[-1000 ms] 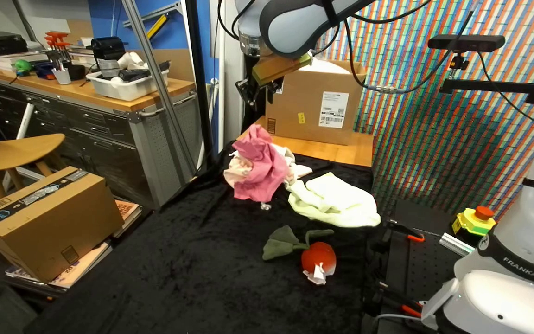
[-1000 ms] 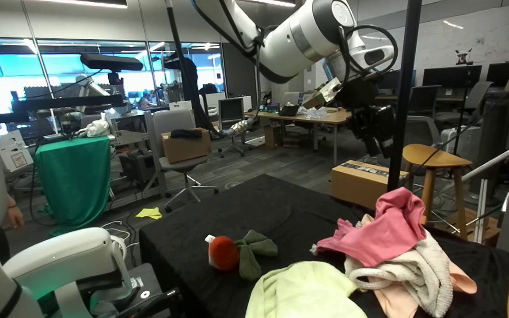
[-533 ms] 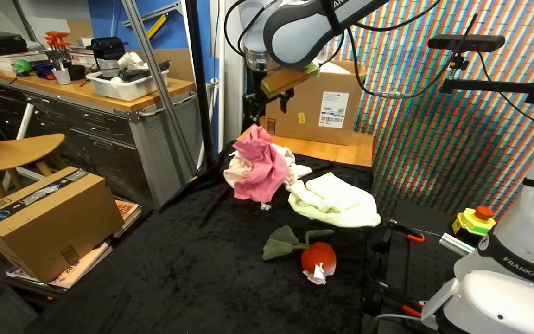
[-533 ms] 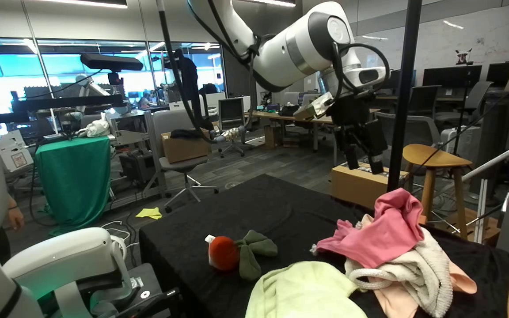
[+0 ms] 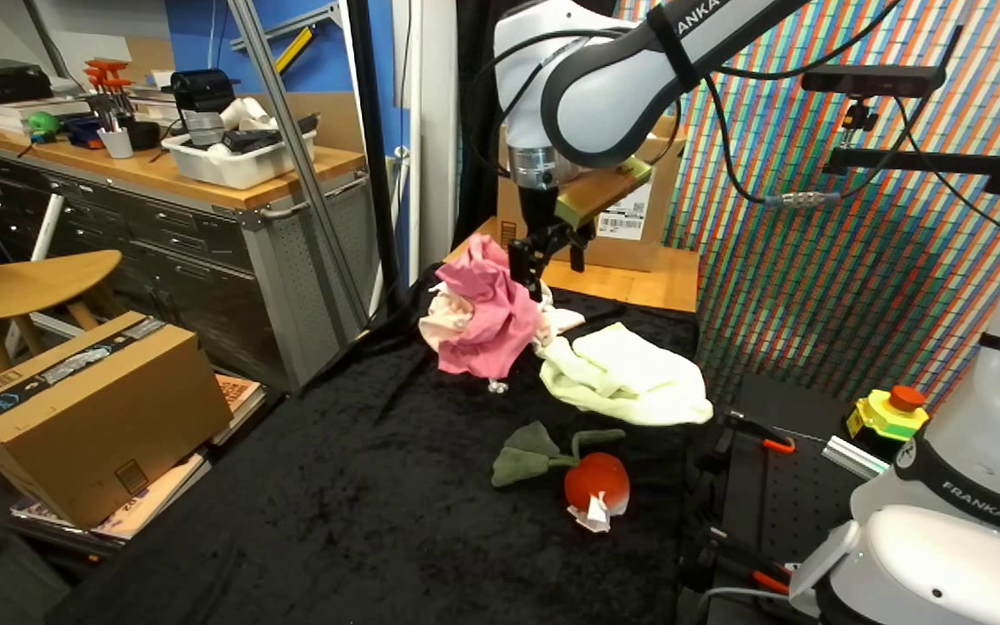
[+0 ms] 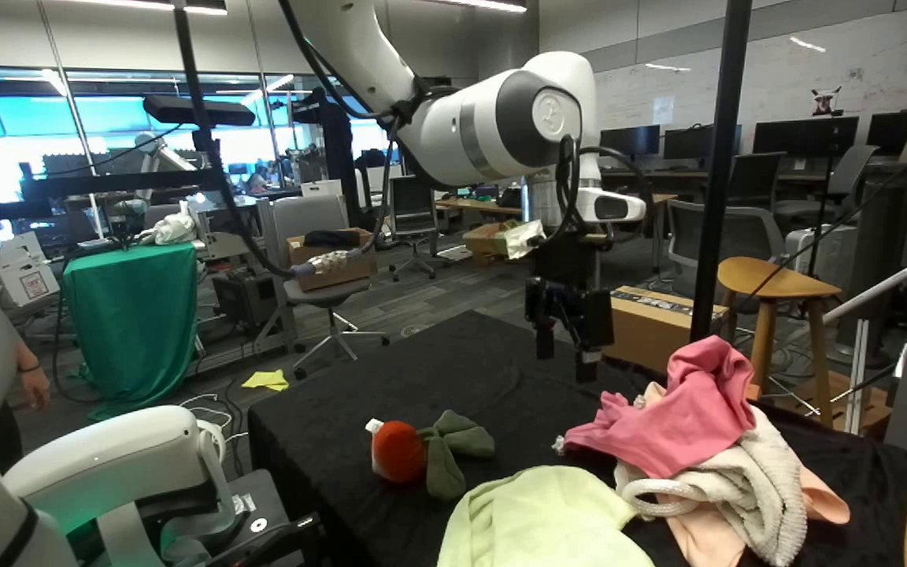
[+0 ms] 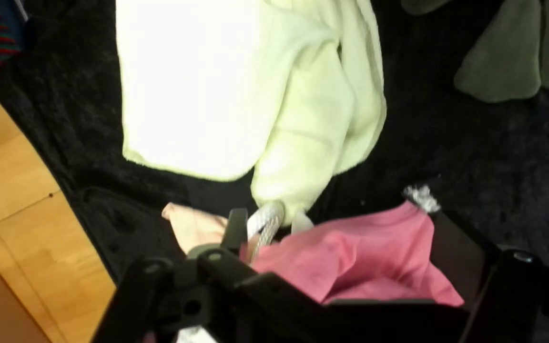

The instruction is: Pile up all the objects on the table

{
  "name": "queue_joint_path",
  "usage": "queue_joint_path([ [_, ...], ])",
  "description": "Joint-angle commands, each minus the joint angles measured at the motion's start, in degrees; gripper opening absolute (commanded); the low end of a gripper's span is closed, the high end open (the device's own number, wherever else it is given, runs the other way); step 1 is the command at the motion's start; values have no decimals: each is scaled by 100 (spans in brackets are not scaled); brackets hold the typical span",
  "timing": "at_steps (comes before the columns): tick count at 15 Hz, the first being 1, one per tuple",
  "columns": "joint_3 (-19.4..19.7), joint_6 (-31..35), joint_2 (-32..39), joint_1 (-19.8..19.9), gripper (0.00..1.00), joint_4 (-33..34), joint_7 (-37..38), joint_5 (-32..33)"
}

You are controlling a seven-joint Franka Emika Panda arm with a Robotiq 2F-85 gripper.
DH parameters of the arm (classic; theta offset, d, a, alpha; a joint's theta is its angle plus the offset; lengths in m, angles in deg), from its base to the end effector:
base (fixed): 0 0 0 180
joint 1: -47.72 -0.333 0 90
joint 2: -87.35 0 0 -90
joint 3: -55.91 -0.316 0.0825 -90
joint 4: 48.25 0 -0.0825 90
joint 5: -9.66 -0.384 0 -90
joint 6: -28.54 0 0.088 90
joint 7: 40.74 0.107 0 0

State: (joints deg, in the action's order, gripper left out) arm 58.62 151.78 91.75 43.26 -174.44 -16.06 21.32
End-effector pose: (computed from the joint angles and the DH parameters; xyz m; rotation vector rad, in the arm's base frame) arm 0.5259 0.0078 0.3379 2.9194 -0.4077 -0.1279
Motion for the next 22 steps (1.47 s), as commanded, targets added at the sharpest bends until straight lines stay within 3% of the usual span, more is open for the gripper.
queue_joint_path([
  [1, -85, 313, -356, 194, 100, -820, -538, -511],
  [13, -88, 1579, 110, 361, 100, -2046, -1368, -1833],
  [22, 64, 2668, 330, 325, 100, -2291, -914, -1363],
])
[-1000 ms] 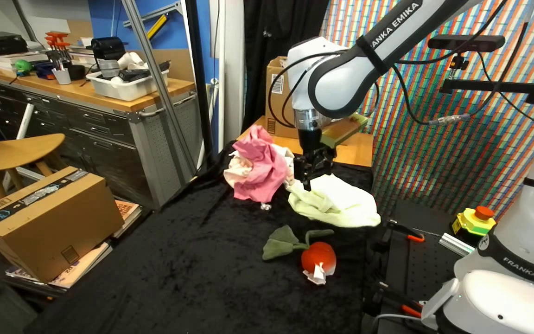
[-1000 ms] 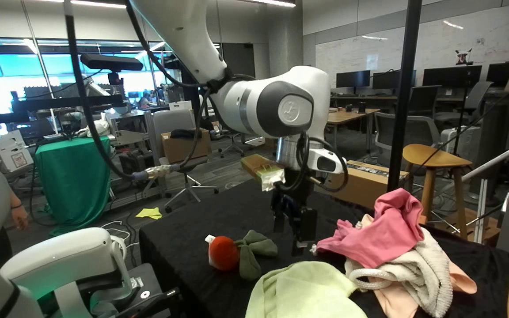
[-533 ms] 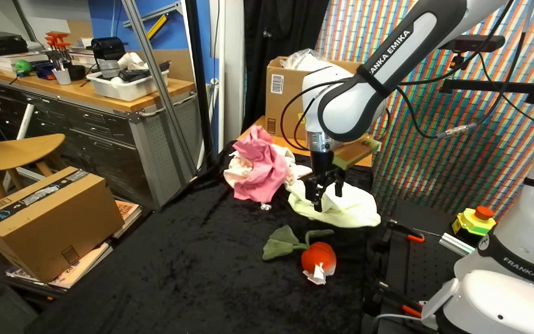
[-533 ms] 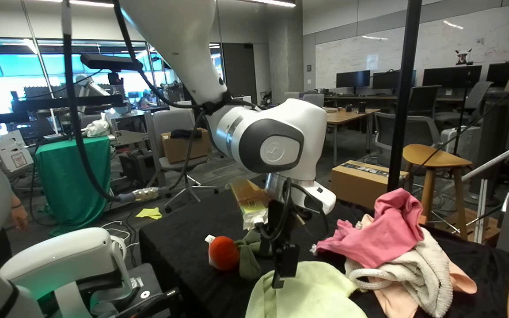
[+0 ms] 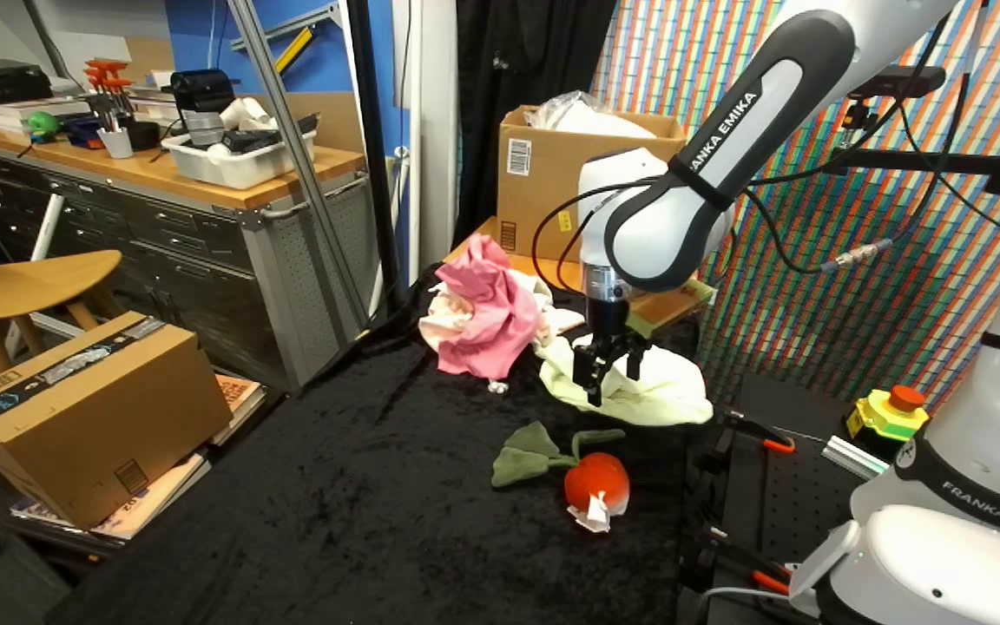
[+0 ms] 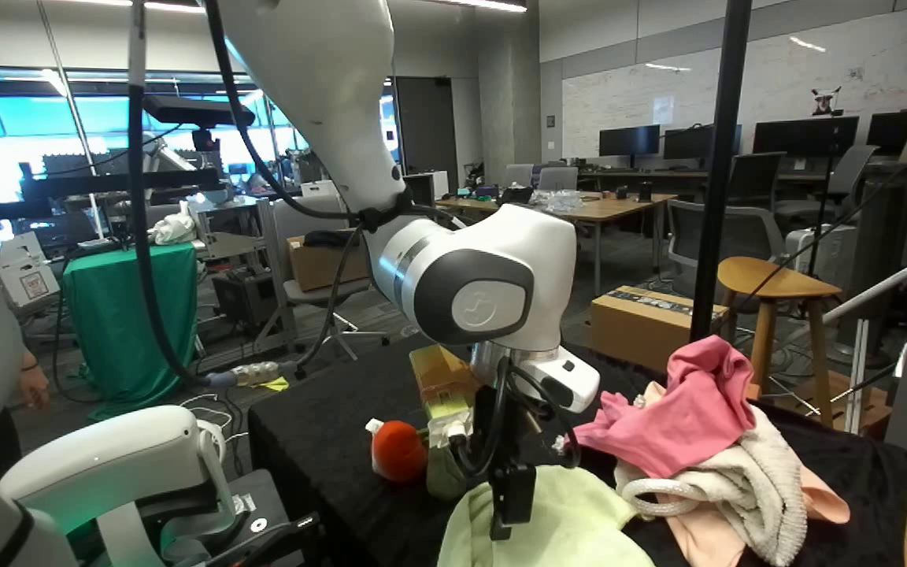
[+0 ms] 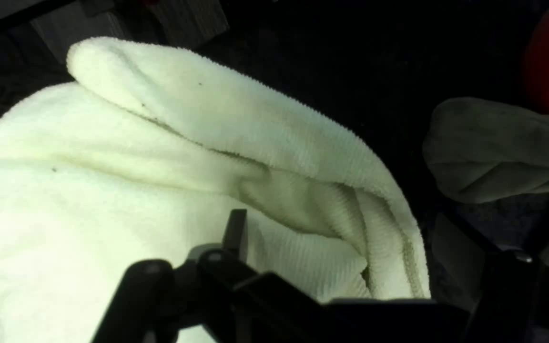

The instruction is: Pile up all the objects on the table

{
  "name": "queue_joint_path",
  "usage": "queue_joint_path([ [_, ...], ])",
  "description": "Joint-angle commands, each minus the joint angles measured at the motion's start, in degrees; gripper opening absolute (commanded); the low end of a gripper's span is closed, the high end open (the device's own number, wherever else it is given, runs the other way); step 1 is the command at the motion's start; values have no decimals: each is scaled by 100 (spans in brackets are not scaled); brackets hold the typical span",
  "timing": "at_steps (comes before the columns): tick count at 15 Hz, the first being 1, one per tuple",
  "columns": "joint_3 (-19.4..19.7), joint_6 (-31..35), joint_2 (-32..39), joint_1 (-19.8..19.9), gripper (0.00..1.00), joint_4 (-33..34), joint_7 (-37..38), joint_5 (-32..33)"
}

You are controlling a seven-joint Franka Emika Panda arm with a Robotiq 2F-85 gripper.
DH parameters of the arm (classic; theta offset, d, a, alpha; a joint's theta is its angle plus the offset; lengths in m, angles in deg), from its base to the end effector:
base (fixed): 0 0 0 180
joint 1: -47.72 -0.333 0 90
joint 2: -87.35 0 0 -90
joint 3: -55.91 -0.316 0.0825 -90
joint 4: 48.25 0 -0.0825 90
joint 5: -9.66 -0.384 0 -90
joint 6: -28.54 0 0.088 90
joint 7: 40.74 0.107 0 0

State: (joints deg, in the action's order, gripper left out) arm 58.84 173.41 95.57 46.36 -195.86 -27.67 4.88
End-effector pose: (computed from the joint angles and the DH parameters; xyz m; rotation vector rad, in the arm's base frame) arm 0.4252 -0.0133 0.1957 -3.0704 0.5089 0.3015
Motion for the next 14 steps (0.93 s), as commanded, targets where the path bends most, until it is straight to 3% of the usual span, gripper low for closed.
queue_joint_path([
  [1, 72, 637, -41, 7, 100, -157, 323, 382],
  [9, 303, 1106, 56, -72, 100, -180, 1088, 1242],
  [10, 328, 1145, 70, -86, 95, -191, 1213, 1347],
  [11, 343, 1179, 76, -92, 74, -204, 1305, 1415],
  [14, 390, 1187, 88, -95, 64, -174, 1504, 1557],
])
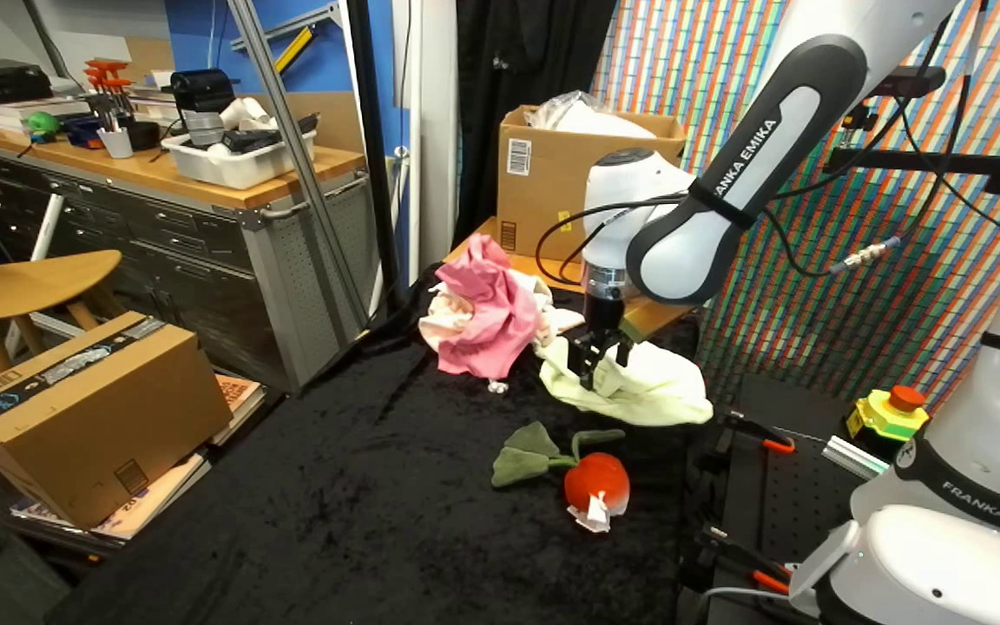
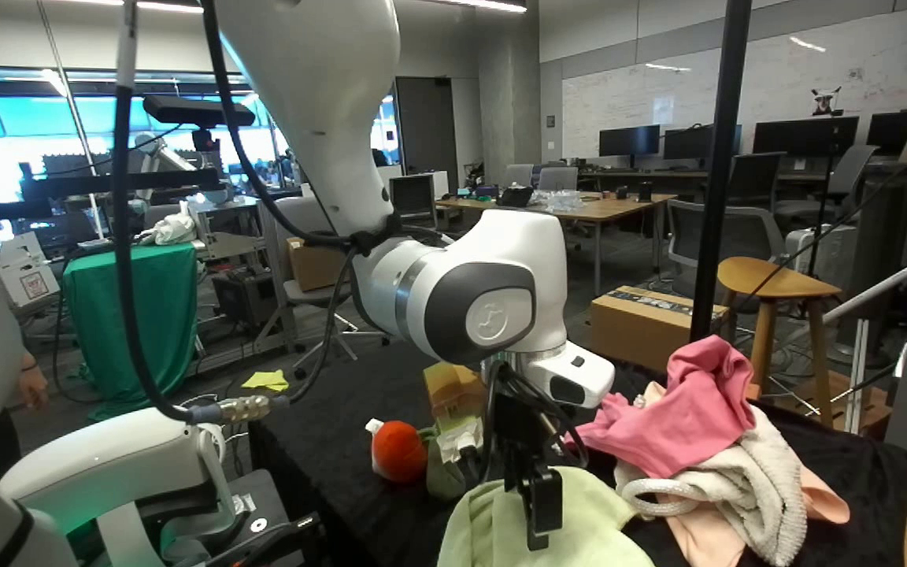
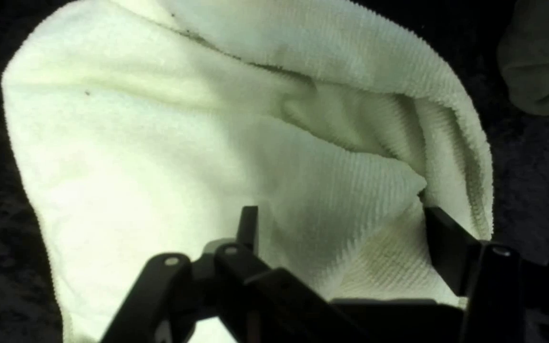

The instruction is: Pile up all the objects on the table

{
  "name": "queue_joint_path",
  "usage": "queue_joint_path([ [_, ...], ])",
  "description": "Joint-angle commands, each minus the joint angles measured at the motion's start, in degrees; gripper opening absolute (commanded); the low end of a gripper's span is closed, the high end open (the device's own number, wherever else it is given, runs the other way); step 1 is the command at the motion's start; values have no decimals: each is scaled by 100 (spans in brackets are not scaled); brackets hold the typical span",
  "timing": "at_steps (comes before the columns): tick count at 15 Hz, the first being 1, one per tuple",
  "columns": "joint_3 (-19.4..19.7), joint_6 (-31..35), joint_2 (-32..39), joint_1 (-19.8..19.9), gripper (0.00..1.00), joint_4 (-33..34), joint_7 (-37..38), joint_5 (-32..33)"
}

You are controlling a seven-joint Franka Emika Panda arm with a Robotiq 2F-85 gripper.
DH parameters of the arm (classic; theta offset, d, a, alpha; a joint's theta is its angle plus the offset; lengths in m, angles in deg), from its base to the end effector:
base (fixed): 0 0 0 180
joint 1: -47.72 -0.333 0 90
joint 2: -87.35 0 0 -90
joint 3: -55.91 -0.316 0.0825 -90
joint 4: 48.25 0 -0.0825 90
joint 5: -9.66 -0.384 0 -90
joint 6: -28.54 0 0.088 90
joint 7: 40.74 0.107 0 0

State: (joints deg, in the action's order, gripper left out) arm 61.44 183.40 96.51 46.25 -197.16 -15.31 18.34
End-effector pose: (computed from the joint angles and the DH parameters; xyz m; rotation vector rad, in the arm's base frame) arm 0.4325 -0.0271 0.1948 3.0025 -0.5695 -0.0629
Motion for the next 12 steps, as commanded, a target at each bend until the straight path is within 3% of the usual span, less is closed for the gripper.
queue_joint_path([
  [1, 127, 198, -9, -78, 56, -45, 280, 197],
  [7, 84, 293, -91, -71, 8, -85, 189, 104],
  [10, 56, 434, -394, -78, 1, -226, 87, 93],
  [12, 64, 465, -633, -90, 4, -275, 141, 167],
])
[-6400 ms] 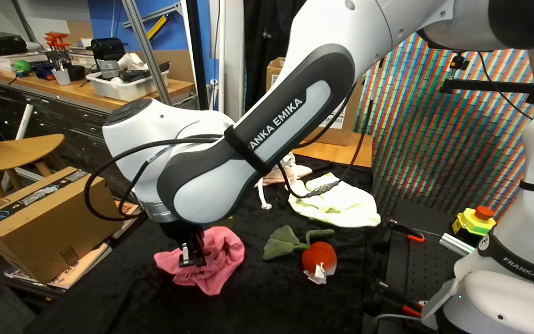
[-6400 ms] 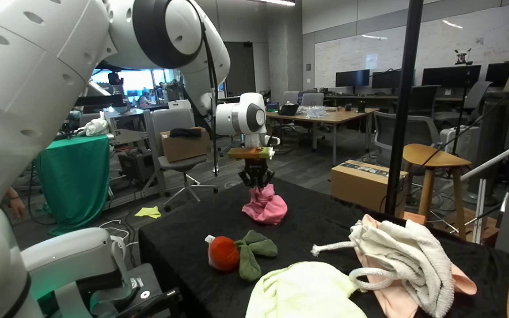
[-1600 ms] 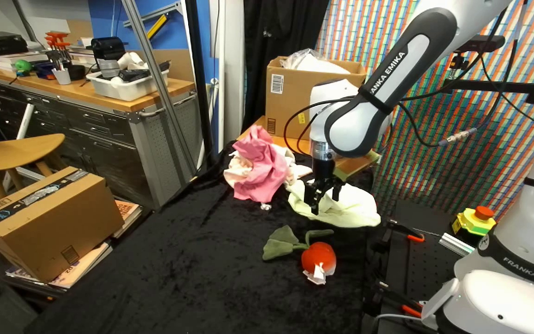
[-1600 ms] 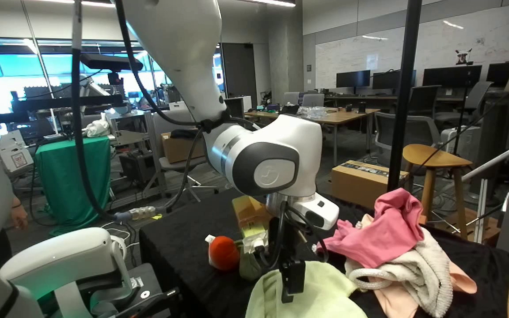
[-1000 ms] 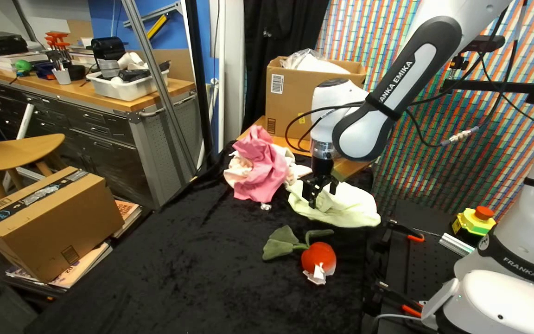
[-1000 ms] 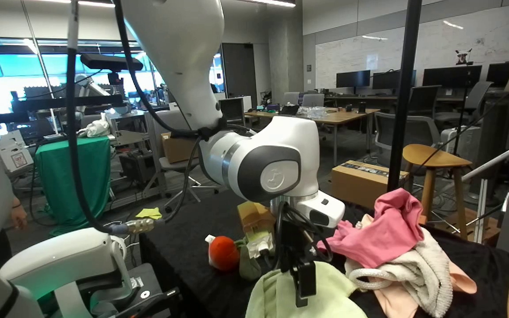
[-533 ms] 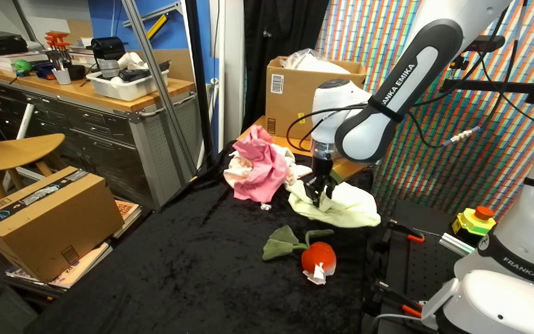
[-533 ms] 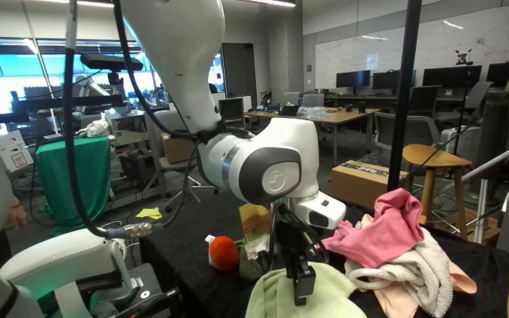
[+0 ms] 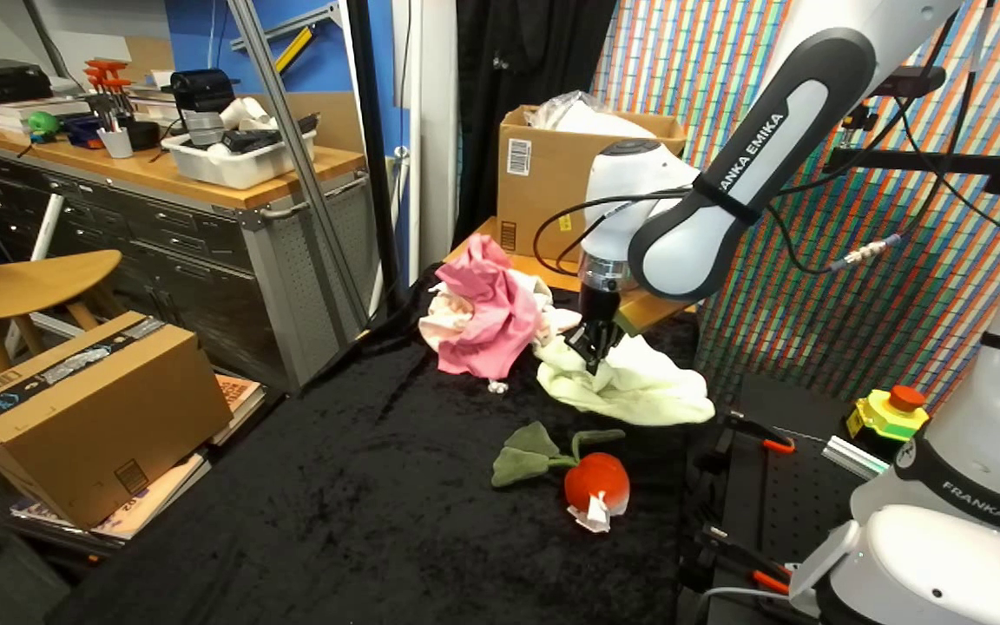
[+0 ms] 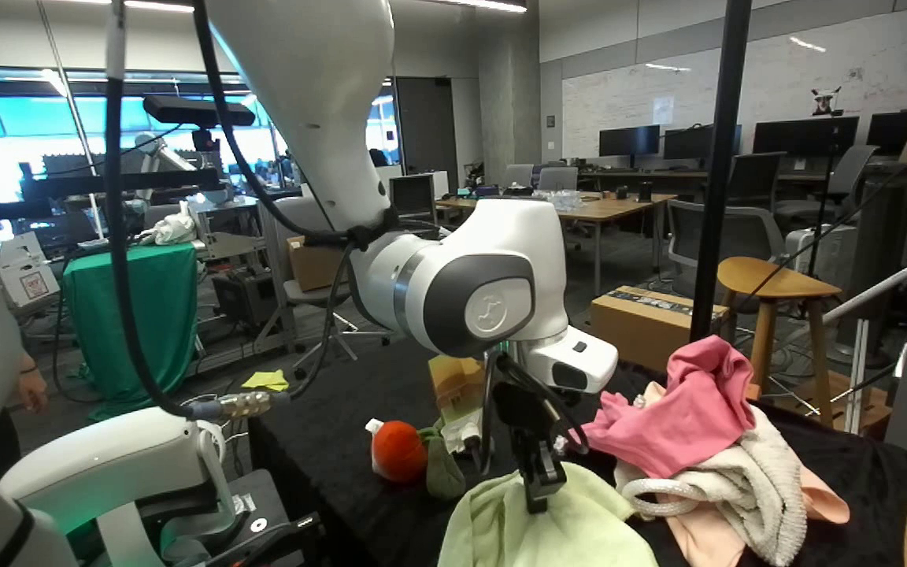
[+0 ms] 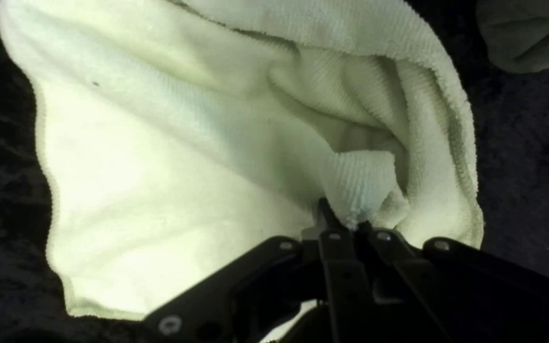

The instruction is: Pile up all the objects on the table

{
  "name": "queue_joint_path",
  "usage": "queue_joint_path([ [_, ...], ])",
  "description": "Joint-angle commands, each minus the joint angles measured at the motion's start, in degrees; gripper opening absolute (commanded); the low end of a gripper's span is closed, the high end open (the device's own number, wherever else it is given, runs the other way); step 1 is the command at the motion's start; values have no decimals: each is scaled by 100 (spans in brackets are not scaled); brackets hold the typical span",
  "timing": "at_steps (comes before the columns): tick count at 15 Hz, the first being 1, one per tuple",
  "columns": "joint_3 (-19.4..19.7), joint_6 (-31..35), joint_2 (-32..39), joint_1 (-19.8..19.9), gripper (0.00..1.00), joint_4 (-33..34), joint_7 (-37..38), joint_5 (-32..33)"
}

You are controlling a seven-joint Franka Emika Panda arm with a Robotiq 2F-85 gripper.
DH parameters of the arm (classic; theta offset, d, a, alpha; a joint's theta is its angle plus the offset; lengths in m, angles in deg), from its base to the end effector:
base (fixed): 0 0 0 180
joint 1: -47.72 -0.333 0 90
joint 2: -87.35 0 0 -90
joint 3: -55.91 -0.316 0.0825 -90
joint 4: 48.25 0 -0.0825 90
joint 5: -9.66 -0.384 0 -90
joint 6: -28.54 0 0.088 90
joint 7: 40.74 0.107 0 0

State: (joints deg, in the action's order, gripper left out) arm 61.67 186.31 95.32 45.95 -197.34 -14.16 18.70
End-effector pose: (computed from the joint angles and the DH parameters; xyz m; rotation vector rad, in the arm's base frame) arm 0.4394 -0.0255 0.2072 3.0134 -0.5901 0.0406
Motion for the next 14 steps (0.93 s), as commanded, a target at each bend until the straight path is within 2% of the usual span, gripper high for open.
queue_joint_path([
  [1, 54, 143, -672, -61, 4, -269, 120, 197],
  [6, -97, 51, -1357, 162, 4, -115, 883, 650],
  [9, -365, -443, -1725, 340, 4, 180, 1060, 825],
  [12, -586, -1540, -1838, 304, 4, 851, 505, 424],
  [14, -705, -2216, -1680, 321, 4, 1483, 422, 460],
])
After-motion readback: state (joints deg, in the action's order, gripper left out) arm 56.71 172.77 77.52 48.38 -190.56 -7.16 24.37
